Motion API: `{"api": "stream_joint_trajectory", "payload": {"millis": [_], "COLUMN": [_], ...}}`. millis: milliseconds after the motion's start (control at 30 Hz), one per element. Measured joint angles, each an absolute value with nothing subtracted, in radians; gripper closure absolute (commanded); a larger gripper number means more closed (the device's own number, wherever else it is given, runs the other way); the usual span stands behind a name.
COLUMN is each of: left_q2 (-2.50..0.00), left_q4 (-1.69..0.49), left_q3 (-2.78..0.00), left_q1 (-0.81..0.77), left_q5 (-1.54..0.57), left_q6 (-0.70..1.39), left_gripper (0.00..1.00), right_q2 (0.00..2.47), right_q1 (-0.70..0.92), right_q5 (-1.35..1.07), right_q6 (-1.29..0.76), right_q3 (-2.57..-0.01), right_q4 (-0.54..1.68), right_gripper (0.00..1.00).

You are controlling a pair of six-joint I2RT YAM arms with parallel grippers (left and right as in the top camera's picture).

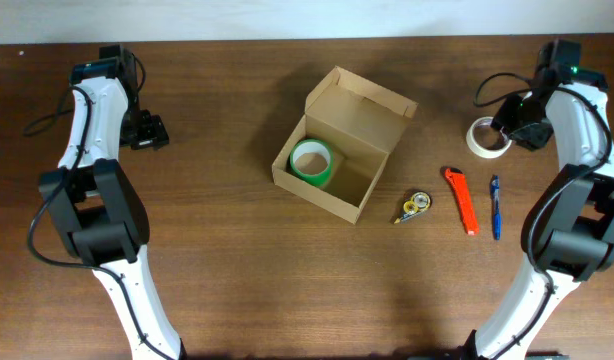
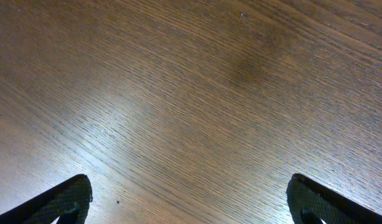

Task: Pack container
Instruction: 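Grasp the beige masking tape rim with the right gripper and lift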

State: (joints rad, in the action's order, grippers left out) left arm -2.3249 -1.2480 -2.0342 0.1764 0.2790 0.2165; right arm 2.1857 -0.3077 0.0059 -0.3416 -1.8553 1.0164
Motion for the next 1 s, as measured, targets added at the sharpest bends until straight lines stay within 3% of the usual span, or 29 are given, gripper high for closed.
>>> {"api": "stream_joint_trajectory", "payload": {"millis": [233, 500, 700, 733, 833, 1000], "left_q2": [-2.325, -2.325, -2.325, -2.325, -2.325, -2.325], "left_q4": [-1.248, -1.248, -1.248, -1.248, -1.248, -1.248], "left_q3": [-2.034, -2.034, -2.034, -2.034, -2.034, -2.034], "left_q1": [0.176, 0.176, 0.176, 0.176, 0.176, 0.176], "left_q5": [0.279, 0.279, 0.279, 0.279, 0.279, 0.279], "left_q6": [0.216, 0.216, 0.216, 0.216, 0.216, 0.216], "left_gripper": [0.0, 0.0, 0.0, 0.0, 0.0, 0.0], "right_q2": [2.254, 2.289, 2.311, 2.313, 2.326, 2.332], "right_q1": [-0.329, -0.341, -0.341, -0.341, -0.341, -0.343], "right_q5": [0.006, 0.009, 0.015, 0.017, 0.022, 0.029], "right_q6": [-0.351, -0.36, -0.365, -0.364, -0.36, -0.365], "right_q3": [-1.855, -1.855, -1.855, -1.855, -1.855, -1.856], "right_q4": [1.016, 1.016, 1.012, 1.013, 1.014, 1.017], "right_gripper": [0.5, 0.62, 0.65, 0.68, 0.93, 0.96]}}
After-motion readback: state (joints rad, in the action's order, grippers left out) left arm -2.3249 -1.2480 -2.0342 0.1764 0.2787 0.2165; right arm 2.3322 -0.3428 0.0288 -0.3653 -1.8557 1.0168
